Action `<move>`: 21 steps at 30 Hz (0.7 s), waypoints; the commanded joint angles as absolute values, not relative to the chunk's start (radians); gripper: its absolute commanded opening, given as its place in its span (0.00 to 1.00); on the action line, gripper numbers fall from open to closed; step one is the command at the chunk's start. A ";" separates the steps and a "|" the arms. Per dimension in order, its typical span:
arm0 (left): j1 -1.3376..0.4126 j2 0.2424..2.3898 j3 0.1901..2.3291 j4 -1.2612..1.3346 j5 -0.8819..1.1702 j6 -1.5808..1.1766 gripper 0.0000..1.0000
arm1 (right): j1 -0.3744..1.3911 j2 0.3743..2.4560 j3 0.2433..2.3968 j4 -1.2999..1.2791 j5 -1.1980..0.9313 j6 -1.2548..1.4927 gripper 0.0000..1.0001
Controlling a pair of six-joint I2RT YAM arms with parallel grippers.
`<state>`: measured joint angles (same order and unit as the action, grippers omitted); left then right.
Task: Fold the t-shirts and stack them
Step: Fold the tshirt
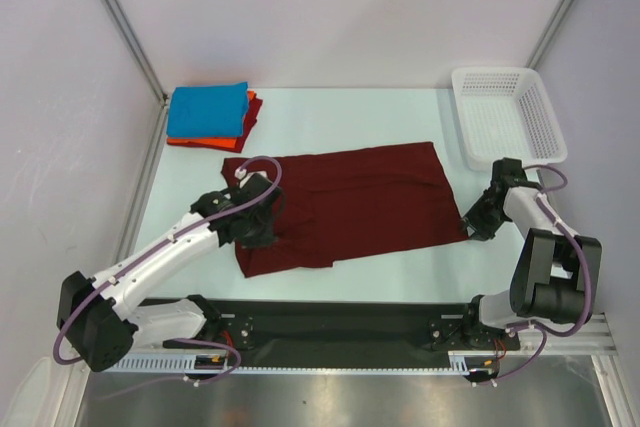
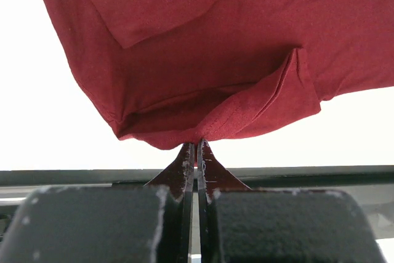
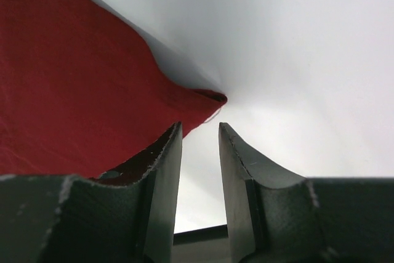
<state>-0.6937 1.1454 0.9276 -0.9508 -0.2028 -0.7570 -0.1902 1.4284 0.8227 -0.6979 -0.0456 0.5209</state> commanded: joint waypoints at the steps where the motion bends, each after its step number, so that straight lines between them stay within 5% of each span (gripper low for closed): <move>1: -0.678 1.131 0.923 -0.920 -0.187 -0.721 0.00 | -0.209 1.388 0.812 -0.709 -0.012 0.541 0.36; 21: -0.654 1.134 0.953 -0.925 -0.183 -0.667 0.00 | -0.221 1.517 0.799 -0.597 -0.005 0.532 0.34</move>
<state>-0.6659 1.1461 0.9276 -0.9432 -0.1791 -0.6949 -0.2184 1.4872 0.7868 -0.6445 -0.0319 0.5304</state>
